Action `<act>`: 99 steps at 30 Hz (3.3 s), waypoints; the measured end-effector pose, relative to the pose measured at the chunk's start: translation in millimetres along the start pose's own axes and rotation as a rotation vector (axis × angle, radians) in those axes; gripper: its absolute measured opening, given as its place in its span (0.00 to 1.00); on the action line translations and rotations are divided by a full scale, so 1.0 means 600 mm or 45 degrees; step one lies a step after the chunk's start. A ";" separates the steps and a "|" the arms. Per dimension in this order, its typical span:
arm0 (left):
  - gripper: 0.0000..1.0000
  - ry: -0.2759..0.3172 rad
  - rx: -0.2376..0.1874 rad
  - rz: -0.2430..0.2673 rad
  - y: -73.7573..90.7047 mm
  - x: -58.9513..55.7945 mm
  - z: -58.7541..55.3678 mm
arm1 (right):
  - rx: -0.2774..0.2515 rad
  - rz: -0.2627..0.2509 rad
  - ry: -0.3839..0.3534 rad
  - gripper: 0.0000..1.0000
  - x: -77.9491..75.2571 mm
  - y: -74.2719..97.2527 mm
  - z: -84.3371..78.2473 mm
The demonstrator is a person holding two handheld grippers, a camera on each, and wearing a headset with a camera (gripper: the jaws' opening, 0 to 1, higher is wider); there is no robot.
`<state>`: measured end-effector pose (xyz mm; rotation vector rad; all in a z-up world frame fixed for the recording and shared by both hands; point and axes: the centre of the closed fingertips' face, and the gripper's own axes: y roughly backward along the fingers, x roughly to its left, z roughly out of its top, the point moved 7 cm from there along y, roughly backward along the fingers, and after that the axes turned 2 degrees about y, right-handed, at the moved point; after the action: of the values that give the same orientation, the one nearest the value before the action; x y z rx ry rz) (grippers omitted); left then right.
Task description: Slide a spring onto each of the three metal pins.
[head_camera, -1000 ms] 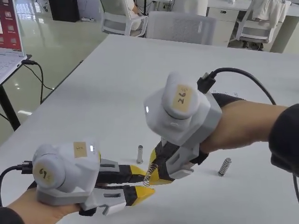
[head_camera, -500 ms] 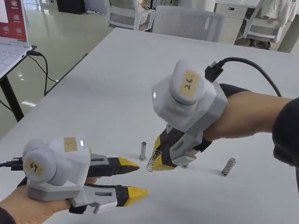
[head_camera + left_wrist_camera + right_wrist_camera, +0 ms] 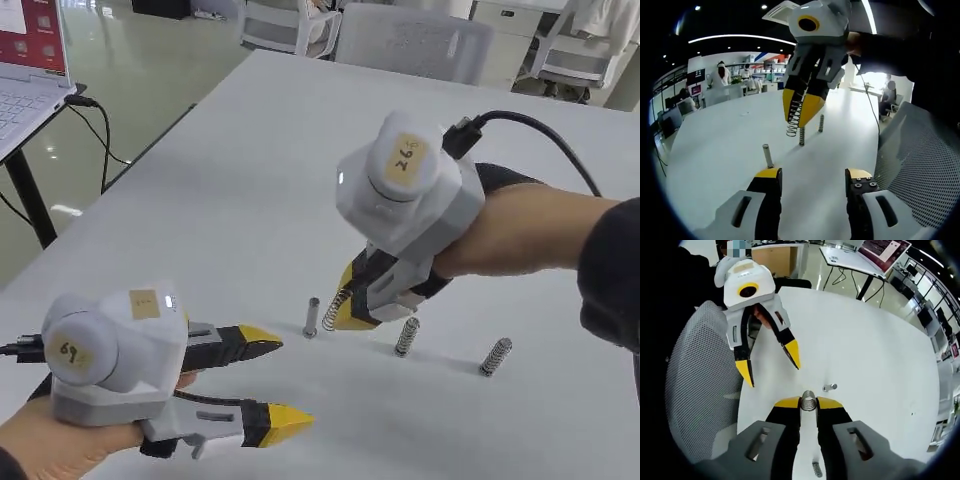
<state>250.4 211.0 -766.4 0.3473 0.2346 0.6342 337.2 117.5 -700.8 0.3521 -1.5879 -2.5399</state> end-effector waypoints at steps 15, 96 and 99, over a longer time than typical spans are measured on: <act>0.63 0.058 -0.005 -0.014 0.005 -0.008 -0.010 | 0.021 -0.073 -0.036 0.13 -0.057 -0.032 0.004; 0.62 0.147 0.023 0.020 0.000 0.006 -0.035 | 0.171 0.106 -0.074 0.22 -0.062 -0.150 -0.047; 0.62 0.143 0.027 0.018 0.000 0.005 -0.034 | 0.148 0.109 -0.095 0.27 -0.061 -0.144 -0.052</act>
<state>246.3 217.8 -785.6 0.3342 0.3466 0.6666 382.2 137.0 -786.7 0.1982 -1.7420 -2.4308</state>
